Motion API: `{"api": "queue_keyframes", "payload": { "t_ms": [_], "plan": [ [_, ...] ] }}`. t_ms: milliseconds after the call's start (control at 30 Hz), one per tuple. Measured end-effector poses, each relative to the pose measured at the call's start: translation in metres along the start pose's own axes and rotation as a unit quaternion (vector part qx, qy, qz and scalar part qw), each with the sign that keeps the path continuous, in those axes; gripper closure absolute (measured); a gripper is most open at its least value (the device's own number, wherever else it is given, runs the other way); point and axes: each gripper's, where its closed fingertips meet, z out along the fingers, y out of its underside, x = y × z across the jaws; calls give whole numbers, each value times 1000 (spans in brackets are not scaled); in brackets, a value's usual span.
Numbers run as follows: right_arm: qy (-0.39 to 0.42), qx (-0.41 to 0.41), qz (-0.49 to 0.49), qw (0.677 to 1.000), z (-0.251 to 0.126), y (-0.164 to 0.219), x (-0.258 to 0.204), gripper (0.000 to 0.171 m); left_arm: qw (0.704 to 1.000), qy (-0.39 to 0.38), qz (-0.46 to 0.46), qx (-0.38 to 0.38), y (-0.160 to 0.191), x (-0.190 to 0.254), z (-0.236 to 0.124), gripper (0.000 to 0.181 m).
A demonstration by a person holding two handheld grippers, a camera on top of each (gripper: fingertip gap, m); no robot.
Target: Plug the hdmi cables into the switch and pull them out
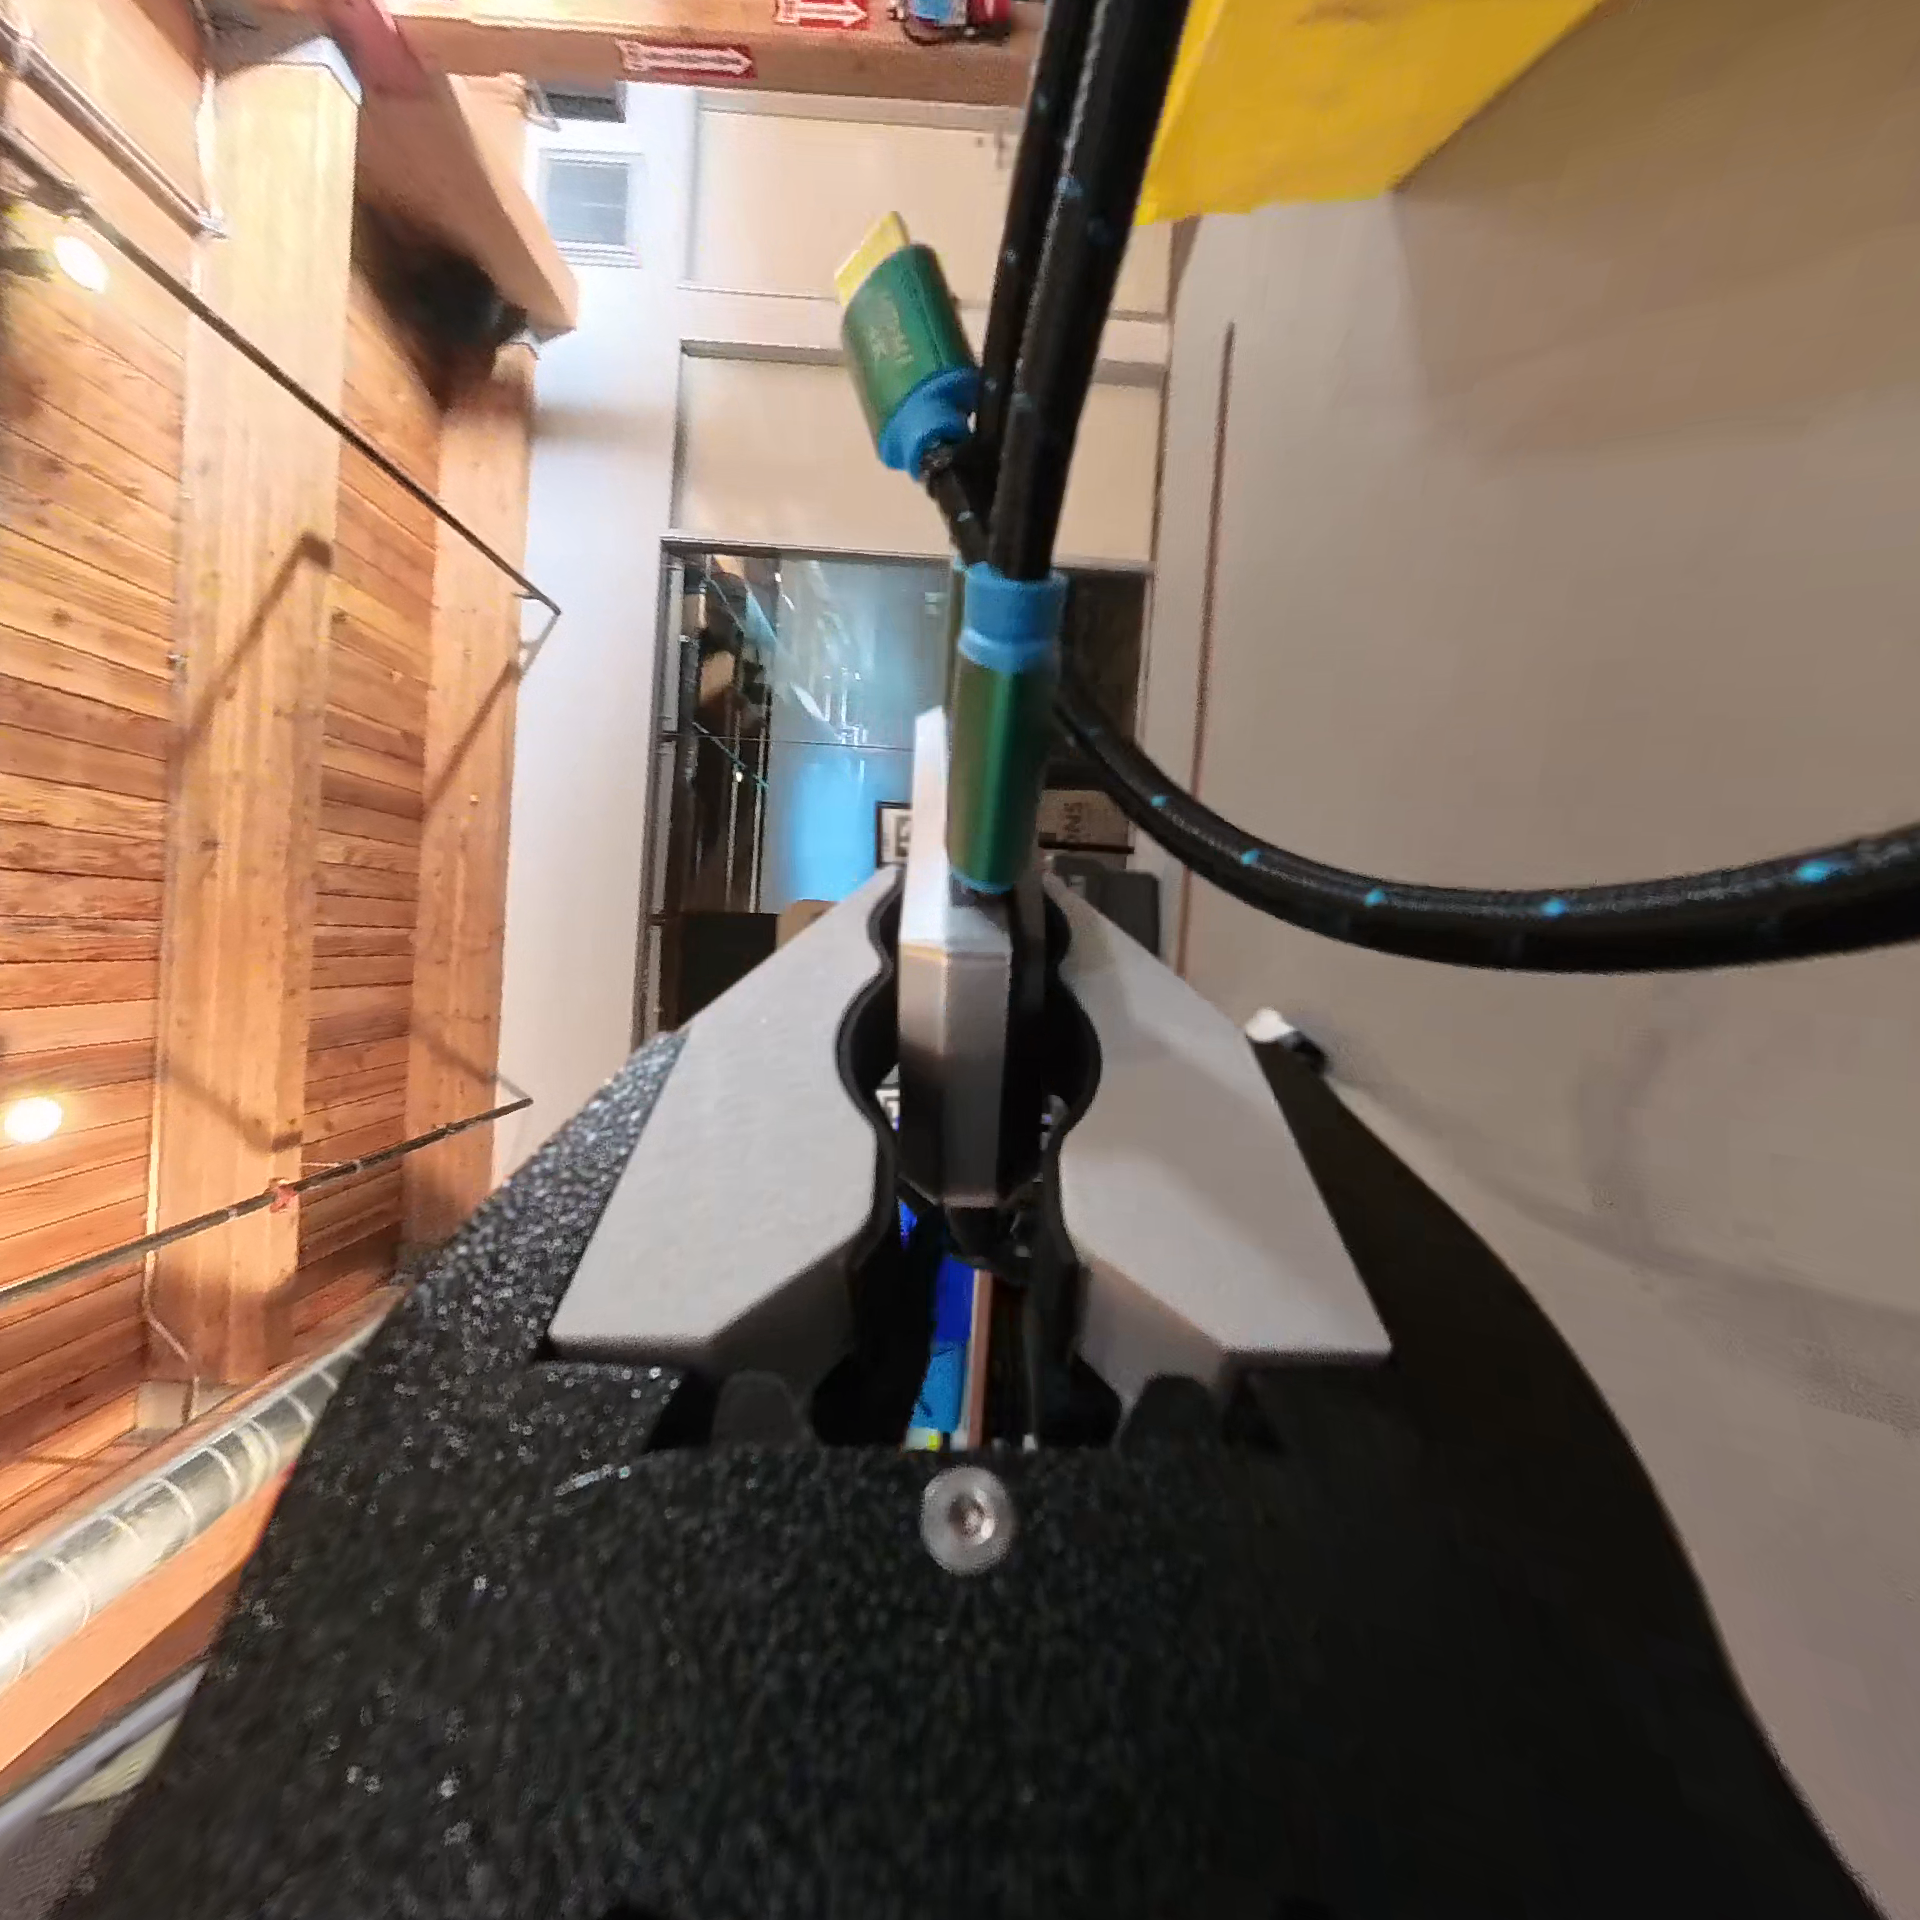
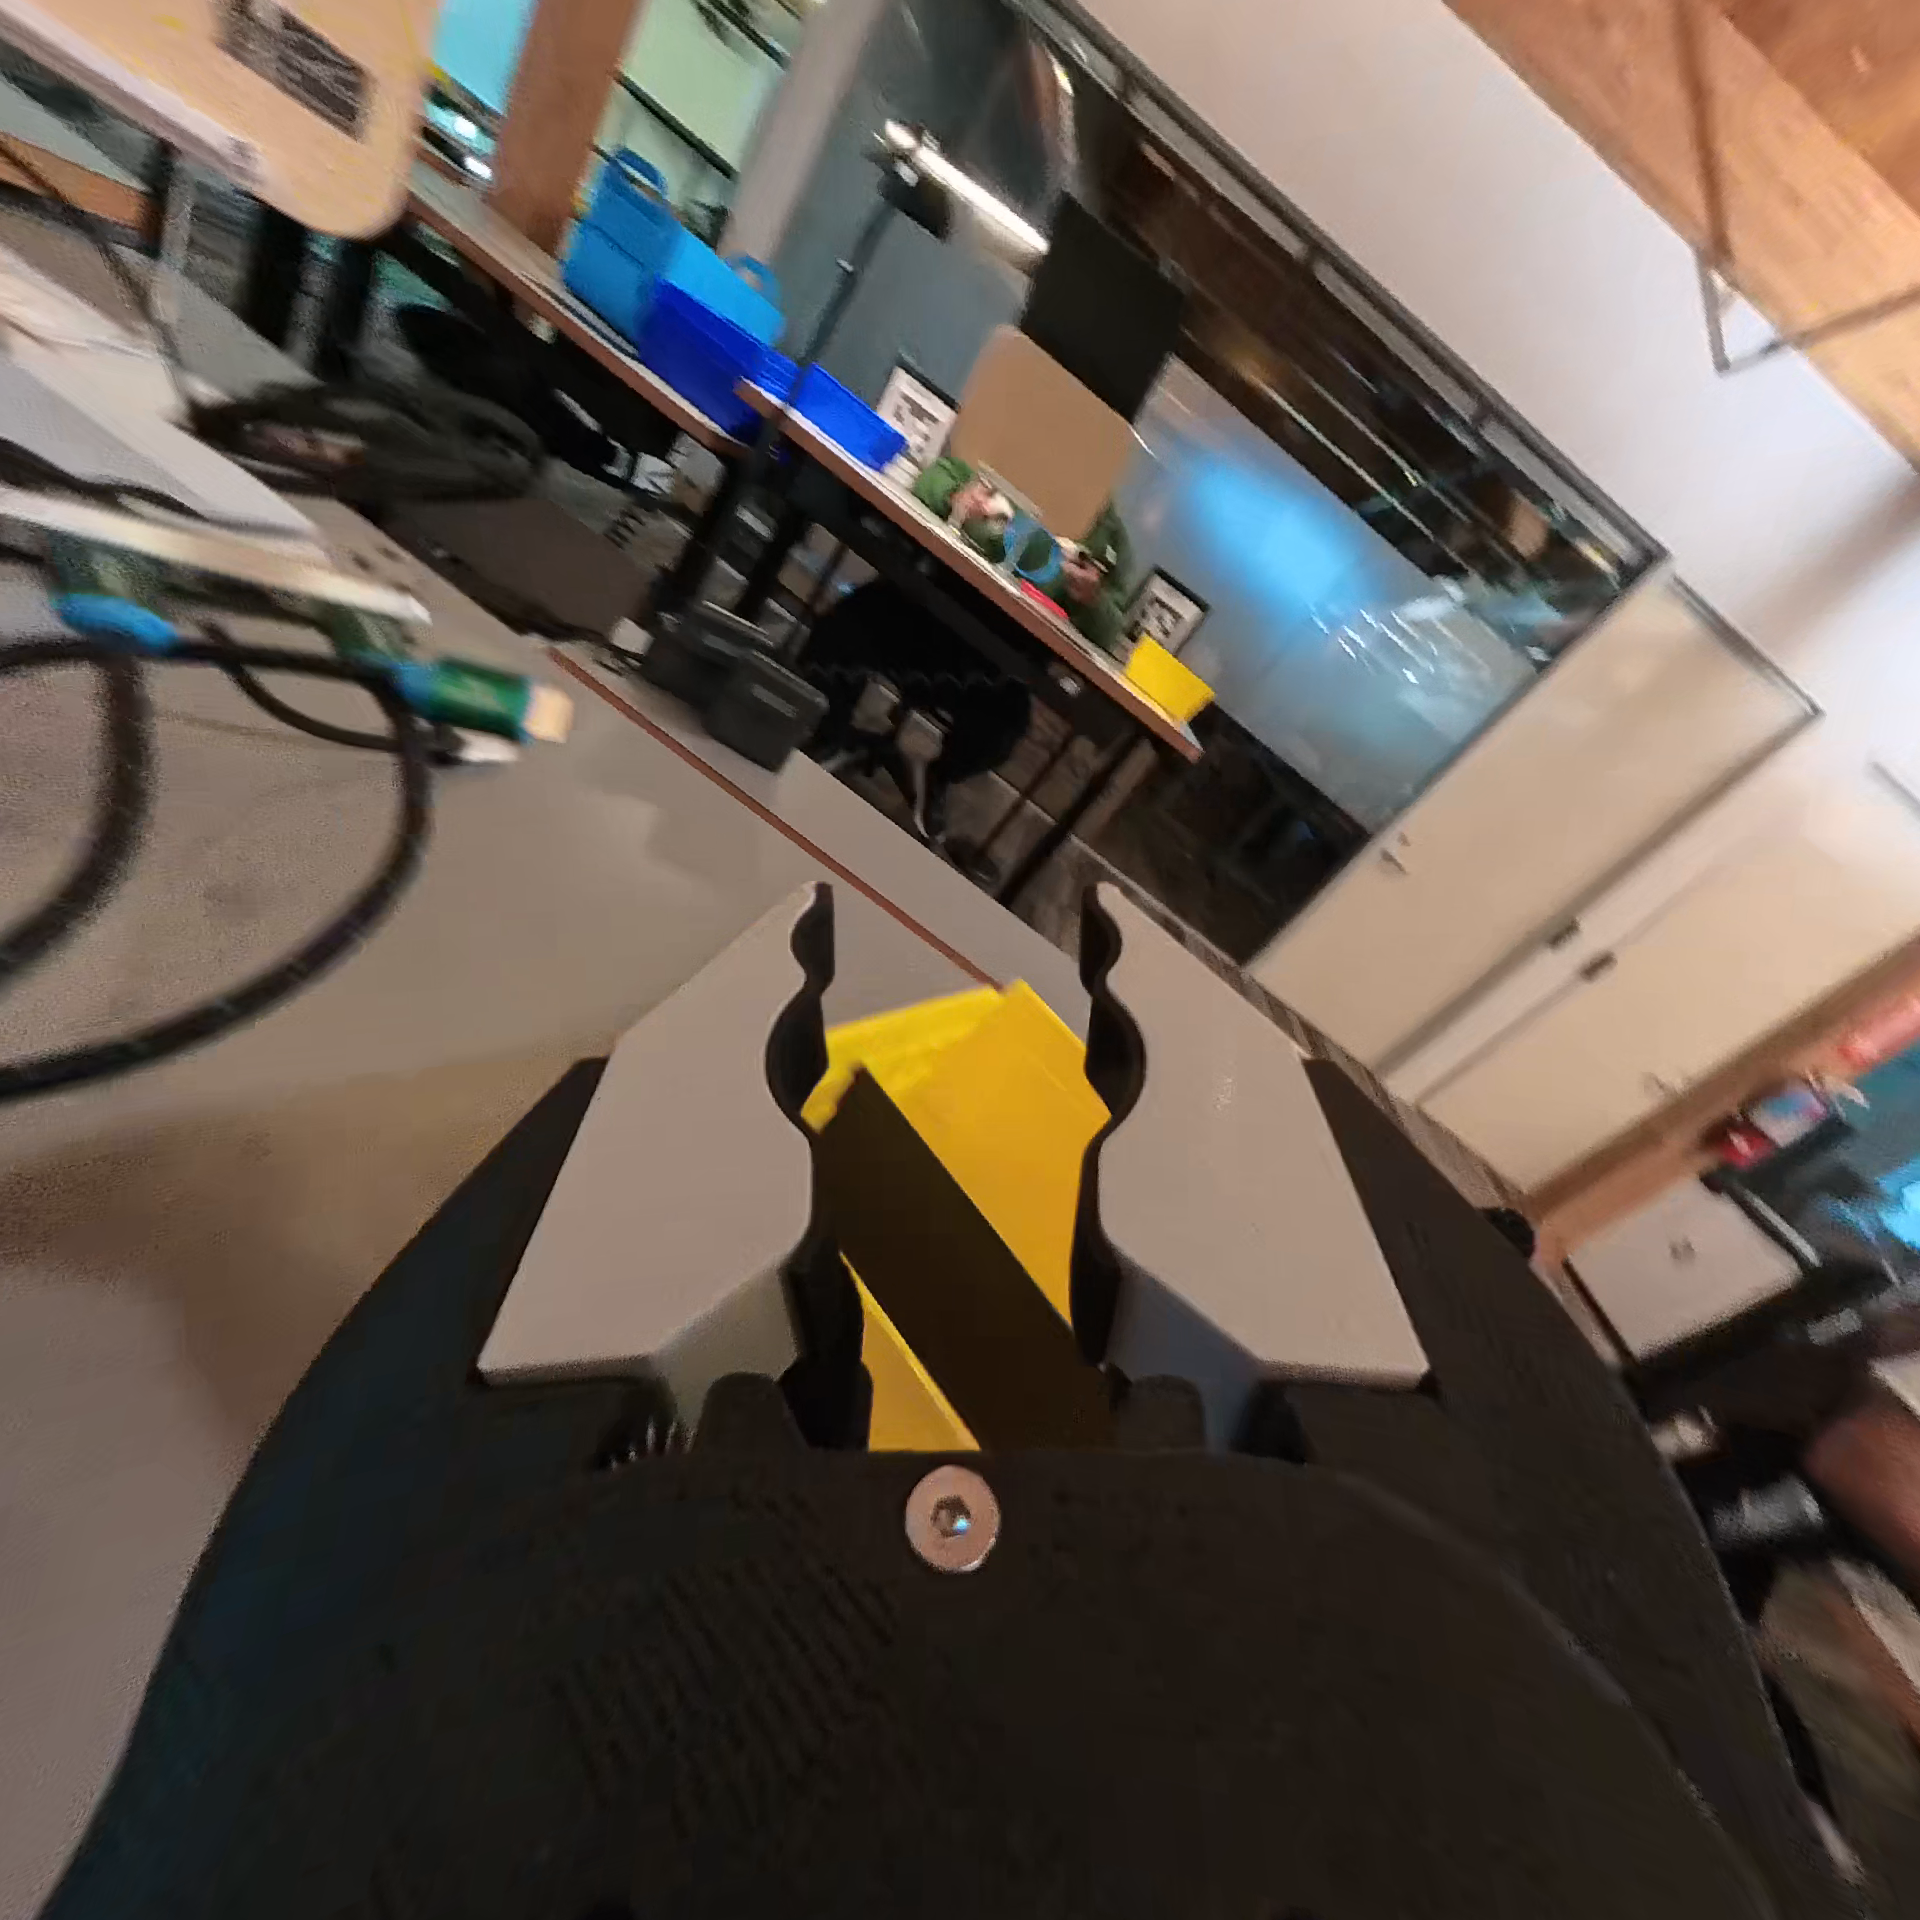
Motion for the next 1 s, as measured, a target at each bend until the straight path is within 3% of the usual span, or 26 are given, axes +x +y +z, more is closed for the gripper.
{"api": "queue_keyframes", "payload": {
  "t_ms": [167, 300, 567, 667, 900, 1000],
  "plan": [
    [-100, 51, -54, 992, 34, -26, -77, 129, 996, 75, -36, -18, 20, 44, 8, 161],
    [-140, 31, -127, 981, 59, -10, -125, 143, 985, 157, -64, -26, 31, 85, 10, 162],
    [-259, 9, -108, 960, 88, 12, -207, 139, 964, 258, -69, 4, 34, 117, 22, 161],
    [-309, -19, -93, 946, 100, 23, -227, 130, 944, 317, -90, 18, 36, 127, 22, 160],
    [-399, -28, 6, 917, 124, 21, -245, 139, 891, 423, -160, 53, 39, 124, 21, 158],
    [-408, -39, 20, 912, 122, 22, -245, 142, 885, 429, -170, 57, 37, 125, 21, 157]
  ]
}}
